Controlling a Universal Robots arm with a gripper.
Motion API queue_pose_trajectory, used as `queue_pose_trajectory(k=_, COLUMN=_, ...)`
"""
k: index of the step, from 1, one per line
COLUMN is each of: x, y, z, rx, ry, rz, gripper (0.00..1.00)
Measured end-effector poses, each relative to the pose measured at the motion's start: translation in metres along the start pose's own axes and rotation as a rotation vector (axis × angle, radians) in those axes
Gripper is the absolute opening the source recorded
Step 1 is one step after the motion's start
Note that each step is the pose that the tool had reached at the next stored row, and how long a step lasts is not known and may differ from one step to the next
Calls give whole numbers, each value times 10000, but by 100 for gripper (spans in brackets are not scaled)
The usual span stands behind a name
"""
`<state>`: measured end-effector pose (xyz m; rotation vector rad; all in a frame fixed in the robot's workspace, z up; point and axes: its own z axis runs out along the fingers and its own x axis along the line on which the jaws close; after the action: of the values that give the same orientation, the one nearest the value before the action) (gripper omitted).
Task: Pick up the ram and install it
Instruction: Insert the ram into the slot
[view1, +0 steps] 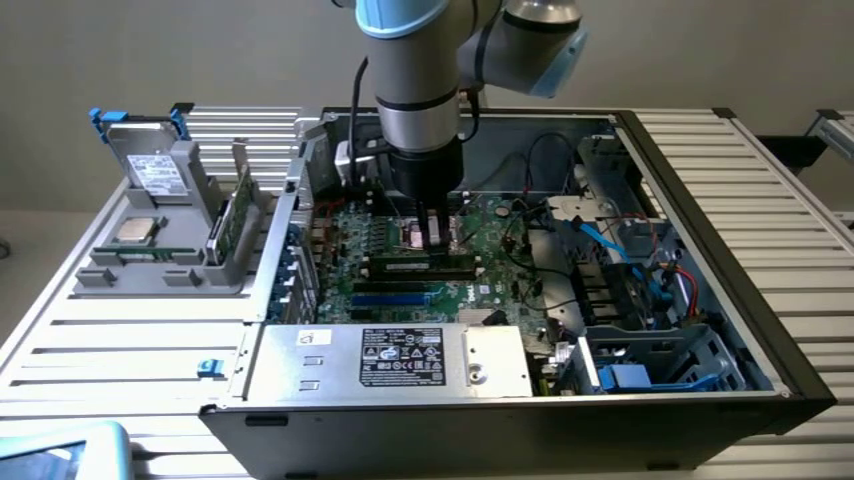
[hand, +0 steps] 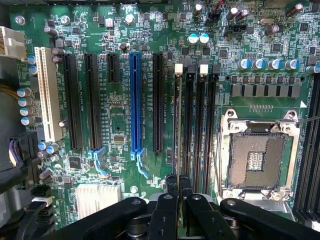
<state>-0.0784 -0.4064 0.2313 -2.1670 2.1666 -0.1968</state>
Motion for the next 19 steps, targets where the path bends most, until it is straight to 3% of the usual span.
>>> queue_pose_trajectory(k=19, x=0, y=21, z=22, rx=57, ry=2, rz=9, gripper=13)
